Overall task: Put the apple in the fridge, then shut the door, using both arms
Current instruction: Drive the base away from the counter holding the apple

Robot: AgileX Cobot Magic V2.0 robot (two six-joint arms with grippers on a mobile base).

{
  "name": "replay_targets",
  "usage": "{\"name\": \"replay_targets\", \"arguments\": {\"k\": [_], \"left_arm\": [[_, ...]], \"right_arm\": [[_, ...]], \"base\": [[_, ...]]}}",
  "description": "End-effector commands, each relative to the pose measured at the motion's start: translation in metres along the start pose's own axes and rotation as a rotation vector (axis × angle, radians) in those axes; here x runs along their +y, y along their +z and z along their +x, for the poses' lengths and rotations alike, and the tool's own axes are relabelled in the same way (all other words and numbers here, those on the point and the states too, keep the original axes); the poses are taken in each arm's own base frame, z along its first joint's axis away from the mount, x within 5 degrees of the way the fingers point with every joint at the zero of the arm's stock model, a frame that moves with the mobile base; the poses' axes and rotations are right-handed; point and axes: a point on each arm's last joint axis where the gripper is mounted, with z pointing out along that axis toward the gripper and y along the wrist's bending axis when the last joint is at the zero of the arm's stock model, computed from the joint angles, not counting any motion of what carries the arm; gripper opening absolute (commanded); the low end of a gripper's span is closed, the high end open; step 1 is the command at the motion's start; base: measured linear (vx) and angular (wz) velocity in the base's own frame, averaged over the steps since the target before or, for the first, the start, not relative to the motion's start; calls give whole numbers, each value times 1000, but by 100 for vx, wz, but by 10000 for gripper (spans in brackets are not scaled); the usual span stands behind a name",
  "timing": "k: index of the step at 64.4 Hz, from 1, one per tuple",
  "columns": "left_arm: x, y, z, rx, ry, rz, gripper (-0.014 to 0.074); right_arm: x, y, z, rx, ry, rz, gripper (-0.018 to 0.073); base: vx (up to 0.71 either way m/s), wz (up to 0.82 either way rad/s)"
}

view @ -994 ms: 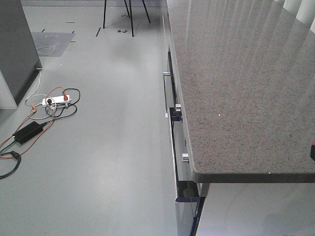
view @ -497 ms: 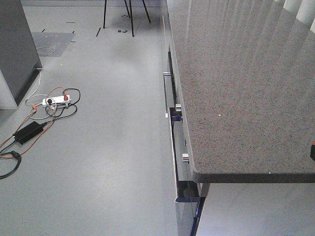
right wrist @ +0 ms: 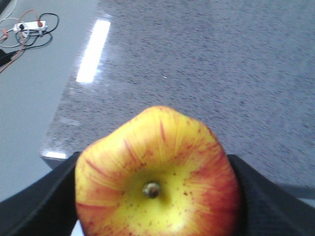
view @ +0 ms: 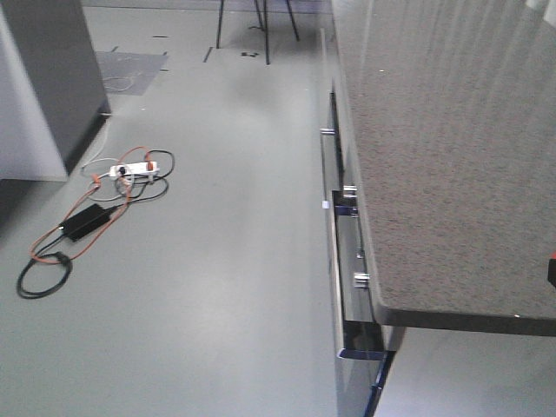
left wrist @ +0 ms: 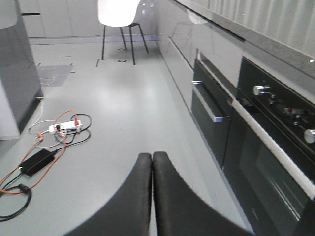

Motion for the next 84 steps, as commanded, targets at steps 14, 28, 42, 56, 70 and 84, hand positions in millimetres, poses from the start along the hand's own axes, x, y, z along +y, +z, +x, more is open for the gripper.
{"name": "replay_targets", "arguments": {"k": [14,28,42,56,70,84], "left_arm": [[0,1,0,-63,-2,10,-6],[0,1,0,-63,-2,10,-6],[0,1,0,-63,-2,10,-6],[0,1,0,-63,-2,10,-6],[0,1,0,-63,-2,10,-6],[0,1,0,-63,-2,10,-6]], "right_arm": [[-1,-6,-14,-99,1,15,187],[-1,-6,-14,-95,2,13,187],[-1,-6,-13,-95,2,13,187],[-1,-6,-13,-95,2,13,187],[-1,-6,-13,-93,2,13,187],[-1,-6,-13,-93,2,12,187]], "base": [[-1,36],[-1,40],[-1,39],[-1,36],[0,42],[0,49]]}}
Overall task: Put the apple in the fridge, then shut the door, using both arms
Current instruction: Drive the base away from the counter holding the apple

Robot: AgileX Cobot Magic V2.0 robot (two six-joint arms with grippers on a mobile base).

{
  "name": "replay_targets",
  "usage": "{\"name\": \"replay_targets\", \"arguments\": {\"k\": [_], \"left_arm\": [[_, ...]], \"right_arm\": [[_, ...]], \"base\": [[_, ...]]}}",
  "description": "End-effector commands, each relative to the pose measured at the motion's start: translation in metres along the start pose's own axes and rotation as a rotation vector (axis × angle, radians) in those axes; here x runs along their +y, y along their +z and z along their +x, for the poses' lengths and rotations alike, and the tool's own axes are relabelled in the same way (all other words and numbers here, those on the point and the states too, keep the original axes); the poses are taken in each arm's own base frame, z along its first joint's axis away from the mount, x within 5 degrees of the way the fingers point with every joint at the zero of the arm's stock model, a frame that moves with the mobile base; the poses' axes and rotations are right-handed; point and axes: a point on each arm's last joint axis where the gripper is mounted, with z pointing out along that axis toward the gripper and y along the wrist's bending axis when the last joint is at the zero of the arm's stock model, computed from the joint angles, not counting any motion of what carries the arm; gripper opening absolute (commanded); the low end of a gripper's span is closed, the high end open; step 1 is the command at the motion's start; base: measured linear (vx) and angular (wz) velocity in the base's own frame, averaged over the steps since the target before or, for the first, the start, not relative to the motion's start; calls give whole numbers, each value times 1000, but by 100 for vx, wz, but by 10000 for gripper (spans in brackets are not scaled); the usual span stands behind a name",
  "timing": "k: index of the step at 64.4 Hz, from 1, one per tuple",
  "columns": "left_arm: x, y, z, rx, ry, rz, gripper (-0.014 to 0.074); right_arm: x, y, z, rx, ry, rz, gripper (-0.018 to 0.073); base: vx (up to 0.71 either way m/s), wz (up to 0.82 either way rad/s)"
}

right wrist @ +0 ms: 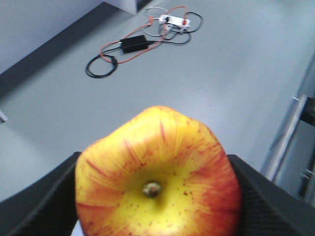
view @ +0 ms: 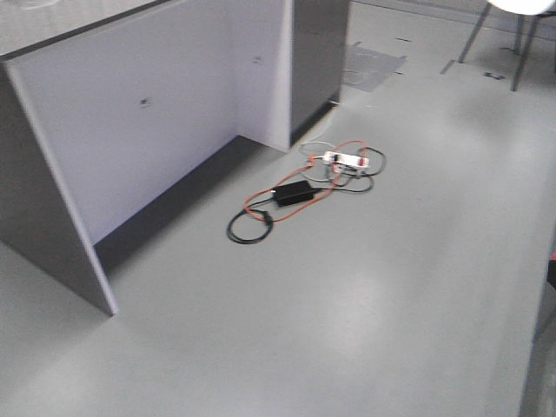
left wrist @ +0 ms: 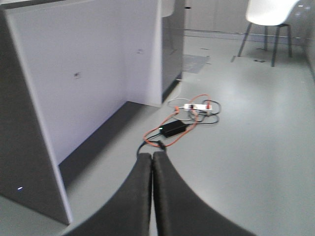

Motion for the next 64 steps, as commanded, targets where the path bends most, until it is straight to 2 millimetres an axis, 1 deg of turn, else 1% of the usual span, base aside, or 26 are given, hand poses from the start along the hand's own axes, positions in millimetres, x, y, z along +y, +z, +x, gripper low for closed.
{"name": "replay_targets", "arguments": {"k": [1,64], "left_arm": [[0,1,0,-63,-3,10,-6],[0,1,0,-63,-3,10,-6]], "right_arm": [[-1,-6,-14,-97,2,13,187],[-1,-6,-14,-99,2,14,187]], "base": [[1,51],[3,43]]}}
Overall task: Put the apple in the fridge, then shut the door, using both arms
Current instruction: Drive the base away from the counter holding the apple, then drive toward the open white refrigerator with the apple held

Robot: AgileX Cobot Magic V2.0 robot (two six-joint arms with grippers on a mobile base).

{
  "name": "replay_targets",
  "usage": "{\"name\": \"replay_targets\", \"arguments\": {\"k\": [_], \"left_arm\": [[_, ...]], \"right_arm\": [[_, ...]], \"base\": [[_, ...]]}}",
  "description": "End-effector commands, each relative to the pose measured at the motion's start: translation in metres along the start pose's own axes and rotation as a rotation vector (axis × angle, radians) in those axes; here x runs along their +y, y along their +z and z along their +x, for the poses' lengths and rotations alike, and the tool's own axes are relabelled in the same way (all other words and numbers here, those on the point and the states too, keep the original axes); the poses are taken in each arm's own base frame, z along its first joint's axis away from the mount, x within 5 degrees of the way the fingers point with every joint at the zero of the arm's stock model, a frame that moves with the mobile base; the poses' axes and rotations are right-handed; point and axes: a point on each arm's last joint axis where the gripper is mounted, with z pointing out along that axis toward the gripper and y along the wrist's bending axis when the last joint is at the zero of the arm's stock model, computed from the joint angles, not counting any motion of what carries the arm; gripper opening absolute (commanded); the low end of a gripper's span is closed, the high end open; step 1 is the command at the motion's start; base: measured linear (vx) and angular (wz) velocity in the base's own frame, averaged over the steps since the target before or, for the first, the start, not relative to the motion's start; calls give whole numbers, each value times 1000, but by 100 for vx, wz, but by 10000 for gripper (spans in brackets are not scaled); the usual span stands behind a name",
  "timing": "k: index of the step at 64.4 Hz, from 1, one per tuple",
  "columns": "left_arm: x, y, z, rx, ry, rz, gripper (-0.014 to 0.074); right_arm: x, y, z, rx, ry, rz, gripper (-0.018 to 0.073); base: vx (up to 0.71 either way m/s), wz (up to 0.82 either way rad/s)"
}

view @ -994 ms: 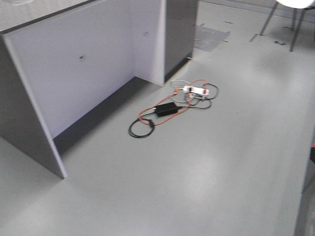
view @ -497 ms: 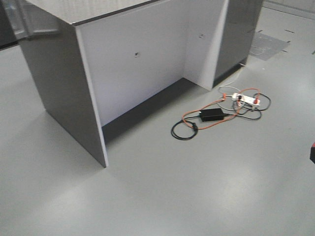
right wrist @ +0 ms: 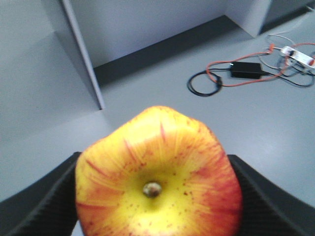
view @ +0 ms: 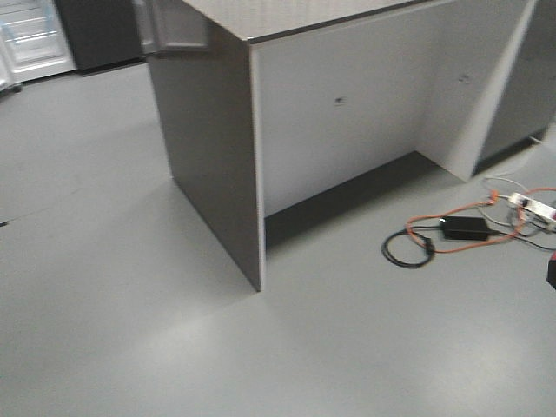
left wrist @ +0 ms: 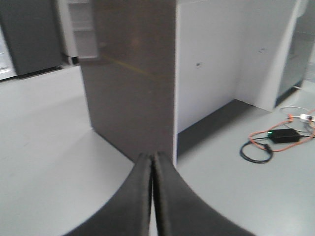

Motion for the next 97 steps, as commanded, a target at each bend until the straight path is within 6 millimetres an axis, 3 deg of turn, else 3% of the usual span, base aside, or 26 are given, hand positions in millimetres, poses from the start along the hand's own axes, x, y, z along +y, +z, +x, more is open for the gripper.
{"name": "replay_targets", "arguments": {"k": [1,97], "left_arm": [[0,1,0,-63,-4,10,-6],[0,1,0,-63,-4,10,-6]], "right_arm": [[-1,-6,-14,-99,2,14,187],[-1,-6,-14,-97,3,13,187]], "base": [[6,49],[8,35]]}}
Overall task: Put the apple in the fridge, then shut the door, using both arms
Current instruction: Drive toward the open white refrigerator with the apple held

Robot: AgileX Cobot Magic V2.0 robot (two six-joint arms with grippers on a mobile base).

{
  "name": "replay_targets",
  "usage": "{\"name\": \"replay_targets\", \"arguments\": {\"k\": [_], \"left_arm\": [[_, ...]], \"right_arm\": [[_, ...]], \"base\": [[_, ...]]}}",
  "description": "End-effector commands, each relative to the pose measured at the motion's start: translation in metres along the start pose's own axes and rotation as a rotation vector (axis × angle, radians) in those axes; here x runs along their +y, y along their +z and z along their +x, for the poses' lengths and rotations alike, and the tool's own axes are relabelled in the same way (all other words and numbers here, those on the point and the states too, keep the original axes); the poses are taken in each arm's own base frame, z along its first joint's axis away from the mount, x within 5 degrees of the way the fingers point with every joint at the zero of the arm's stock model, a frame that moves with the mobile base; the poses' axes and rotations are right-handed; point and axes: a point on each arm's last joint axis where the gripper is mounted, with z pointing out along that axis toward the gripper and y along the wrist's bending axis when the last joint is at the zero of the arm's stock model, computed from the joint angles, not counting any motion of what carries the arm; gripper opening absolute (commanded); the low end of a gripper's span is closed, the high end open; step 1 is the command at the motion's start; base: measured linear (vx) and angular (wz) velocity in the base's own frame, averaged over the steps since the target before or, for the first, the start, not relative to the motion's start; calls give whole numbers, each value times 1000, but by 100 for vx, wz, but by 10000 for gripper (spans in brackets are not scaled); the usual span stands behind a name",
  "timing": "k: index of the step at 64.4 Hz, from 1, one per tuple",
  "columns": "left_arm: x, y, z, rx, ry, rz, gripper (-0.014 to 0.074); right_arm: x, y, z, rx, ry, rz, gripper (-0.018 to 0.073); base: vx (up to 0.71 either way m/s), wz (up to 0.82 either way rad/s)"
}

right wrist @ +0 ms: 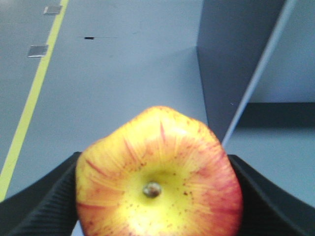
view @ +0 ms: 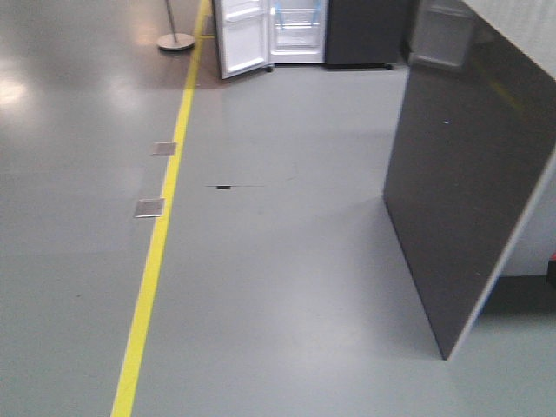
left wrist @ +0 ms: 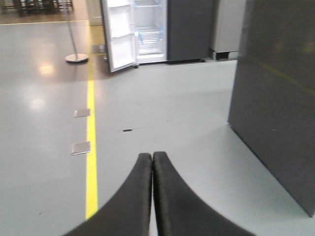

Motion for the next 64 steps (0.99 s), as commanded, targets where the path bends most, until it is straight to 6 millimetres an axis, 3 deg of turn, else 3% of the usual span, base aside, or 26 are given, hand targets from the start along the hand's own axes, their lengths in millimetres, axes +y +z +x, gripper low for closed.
{"name": "replay_targets", "arguments": {"k": [1,28,64], "left_arm": [[0,1,0,-63,-4,10,-6],[0,1,0,-63,-4,10,-6],[0,1,0,-63,-4,10,-6]], "right_arm": [[-1,-6,-14,-100,2,14,187],[-1,-6,-14,-101,2,15,187],[-1,-6,-14,-100,2,14,187]], "base": [[12,42],[12,30],[13,3]]}}
